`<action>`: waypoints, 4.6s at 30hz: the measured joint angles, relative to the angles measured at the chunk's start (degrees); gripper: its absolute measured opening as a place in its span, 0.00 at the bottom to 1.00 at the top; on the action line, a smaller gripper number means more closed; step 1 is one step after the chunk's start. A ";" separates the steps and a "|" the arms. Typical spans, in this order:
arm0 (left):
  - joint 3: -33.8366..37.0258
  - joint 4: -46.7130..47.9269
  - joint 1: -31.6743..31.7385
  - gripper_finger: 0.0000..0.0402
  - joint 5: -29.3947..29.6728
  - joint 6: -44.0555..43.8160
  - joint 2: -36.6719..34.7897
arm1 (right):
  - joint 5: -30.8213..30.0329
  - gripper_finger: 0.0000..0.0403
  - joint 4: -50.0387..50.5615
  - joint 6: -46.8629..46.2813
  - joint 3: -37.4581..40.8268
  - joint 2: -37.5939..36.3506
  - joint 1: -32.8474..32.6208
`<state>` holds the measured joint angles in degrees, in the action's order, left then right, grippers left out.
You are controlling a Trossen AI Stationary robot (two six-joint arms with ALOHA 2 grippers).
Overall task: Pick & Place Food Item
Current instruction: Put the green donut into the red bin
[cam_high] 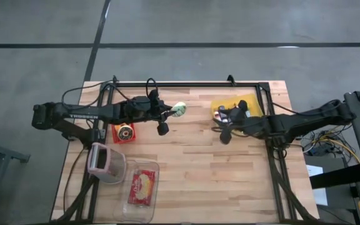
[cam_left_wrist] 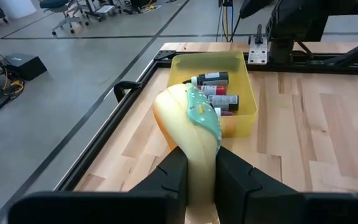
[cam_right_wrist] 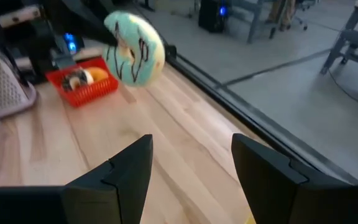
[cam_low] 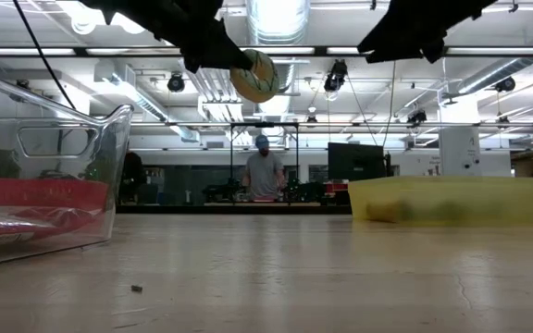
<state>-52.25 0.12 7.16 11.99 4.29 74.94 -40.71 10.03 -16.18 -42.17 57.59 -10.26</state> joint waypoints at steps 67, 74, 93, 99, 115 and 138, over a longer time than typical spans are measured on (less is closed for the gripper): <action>-1.20 80.46 0.02 0.14 16.96 -64.30 -5.14 | 0.20 0.54 -6.00 1.22 6.20 -6.09 0.07; -0.92 78.99 0.02 0.14 16.98 -61.90 -5.14 | 0.20 0.54 -6.00 1.22 6.20 -6.09 0.07; 4.28 74.77 0.04 0.14 16.40 -58.69 -5.22 | 0.20 0.54 -6.00 1.23 6.20 -6.07 0.04; 4.59 73.20 0.04 0.14 15.77 -57.96 -5.22 | 0.20 0.54 -5.98 1.23 6.20 -6.07 0.04; 4.74 71.88 0.04 0.14 14.50 -48.29 -5.22 | 0.20 0.54 -5.98 1.22 6.20 -6.07 0.04; 4.26 73.37 0.02 0.14 15.93 -39.63 -5.67 | 0.20 0.54 -5.97 1.22 6.20 -6.07 0.04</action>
<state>-47.99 73.49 7.18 27.92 -35.34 69.27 -40.51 4.05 -14.96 -35.97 51.53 -10.22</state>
